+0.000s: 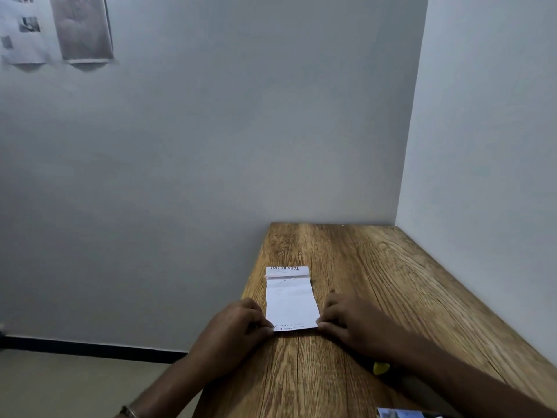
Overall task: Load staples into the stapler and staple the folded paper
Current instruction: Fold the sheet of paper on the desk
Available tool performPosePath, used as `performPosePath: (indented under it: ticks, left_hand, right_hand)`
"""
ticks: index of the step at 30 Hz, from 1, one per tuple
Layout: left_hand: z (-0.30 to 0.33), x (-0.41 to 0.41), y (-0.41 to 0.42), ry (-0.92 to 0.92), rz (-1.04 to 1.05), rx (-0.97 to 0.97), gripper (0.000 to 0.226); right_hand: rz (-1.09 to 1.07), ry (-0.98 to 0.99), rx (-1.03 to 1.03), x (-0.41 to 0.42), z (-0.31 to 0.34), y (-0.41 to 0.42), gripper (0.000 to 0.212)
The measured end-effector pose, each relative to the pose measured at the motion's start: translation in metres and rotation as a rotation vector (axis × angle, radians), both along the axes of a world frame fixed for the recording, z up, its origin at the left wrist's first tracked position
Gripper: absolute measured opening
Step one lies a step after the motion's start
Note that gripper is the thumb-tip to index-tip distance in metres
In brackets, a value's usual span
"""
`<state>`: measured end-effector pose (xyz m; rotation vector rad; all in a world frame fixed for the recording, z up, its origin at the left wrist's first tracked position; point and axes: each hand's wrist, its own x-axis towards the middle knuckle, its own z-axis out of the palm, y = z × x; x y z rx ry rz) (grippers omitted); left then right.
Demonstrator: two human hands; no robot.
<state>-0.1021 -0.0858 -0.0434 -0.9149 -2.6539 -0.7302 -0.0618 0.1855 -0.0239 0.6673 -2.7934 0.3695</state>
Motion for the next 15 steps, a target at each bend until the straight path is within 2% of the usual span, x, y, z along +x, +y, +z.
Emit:
performPosePath:
  ticks: [10, 15]
  left_hand:
    - [0.011, 0.0, 0.008, -0.076, 0.115, 0.04, 0.023]
    - [0.012, -0.004, 0.015, -0.073, 0.19, -0.011, 0.03]
  right_hand:
    - [-0.125, -0.085, -0.131, -0.008, 0.005, -0.003, 0.021]
    - [-0.215, -0.151, -0.13, -0.019, 0.007, -0.01, 0.036]
